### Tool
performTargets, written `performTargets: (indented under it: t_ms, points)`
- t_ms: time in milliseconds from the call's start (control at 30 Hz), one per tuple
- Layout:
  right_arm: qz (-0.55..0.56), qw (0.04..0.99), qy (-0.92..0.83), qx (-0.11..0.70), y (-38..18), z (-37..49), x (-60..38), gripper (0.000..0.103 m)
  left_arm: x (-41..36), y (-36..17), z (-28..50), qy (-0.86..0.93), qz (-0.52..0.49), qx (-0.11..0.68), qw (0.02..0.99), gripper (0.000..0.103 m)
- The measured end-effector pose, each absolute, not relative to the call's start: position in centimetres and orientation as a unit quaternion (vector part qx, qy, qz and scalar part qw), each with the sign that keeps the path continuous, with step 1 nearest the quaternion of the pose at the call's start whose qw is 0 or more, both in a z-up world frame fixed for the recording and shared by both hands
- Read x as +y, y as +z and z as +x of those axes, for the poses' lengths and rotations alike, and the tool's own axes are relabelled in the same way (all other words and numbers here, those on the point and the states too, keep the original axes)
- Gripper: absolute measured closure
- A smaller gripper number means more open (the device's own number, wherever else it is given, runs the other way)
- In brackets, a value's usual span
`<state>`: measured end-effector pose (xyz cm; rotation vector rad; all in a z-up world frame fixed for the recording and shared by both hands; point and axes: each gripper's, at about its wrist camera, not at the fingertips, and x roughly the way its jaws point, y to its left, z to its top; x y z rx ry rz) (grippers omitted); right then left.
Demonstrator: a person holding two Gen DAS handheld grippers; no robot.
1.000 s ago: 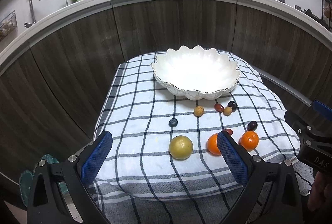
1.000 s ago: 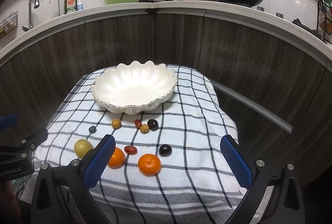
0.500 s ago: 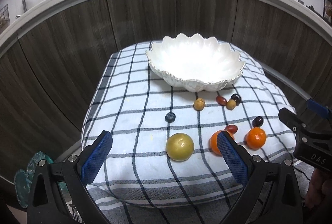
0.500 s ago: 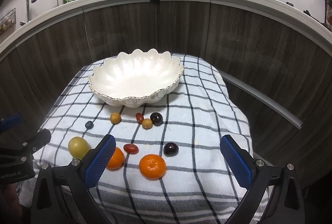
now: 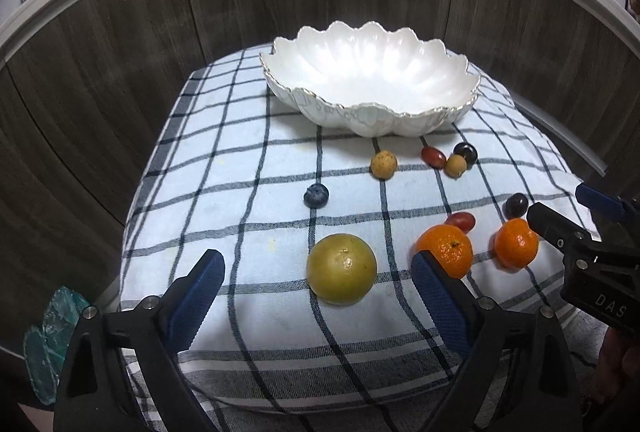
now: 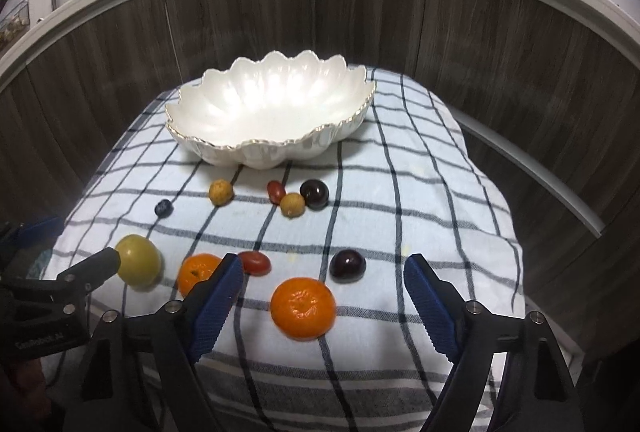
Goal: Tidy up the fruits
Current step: 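Grasp the tangerine with the right tool while the left tool grasps the yellow-green citrus, then carry both fruits over the white bowl and open both tools to drop them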
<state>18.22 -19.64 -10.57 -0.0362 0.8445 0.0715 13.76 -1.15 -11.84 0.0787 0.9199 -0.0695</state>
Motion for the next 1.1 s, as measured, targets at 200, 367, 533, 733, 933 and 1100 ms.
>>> performTargets:
  t_ms: [200, 367, 533, 733, 933, 1100]
  points:
    - [-0.029, 0.902, 0.038, 0.429, -12.1, 18.8, -19.1, 0.025, -1.3, -13.6, 14.6, -0.037, 0.038, 0.462, 0.886, 0.019]
    - [-0.037, 0.892, 0.039, 0.449, -13.6, 19.3, -19.0, 0.033, -1.4, -14.7, 15.0, -0.036, 0.04, 0.467, 0.883, 0.022]
    - [-0.038, 0.887, 0.039, 0.459, -14.5, 19.5, -18.9, 0.033, -1.6, -15.4, 15.3, -0.04, 0.038, 0.47, 0.881, 0.025]
    - [-0.04, 0.877, 0.047, 0.476, -15.7, 20.0, -18.5, 0.046, -1.7, -16.0, 15.7, -0.04, 0.035, 0.472, 0.88, 0.032]
    - [-0.028, 0.873, 0.057, 0.483, -16.1, 20.0, -18.6, 0.056, -1.8, -16.5, 15.7, -0.047, 0.033, 0.474, 0.879, 0.043]
    - [-0.026, 0.874, 0.062, 0.482, -16.0, 19.9, -18.5, 0.058, -2.1, -16.6, 15.6, -0.059, 0.027, 0.475, 0.878, 0.055]
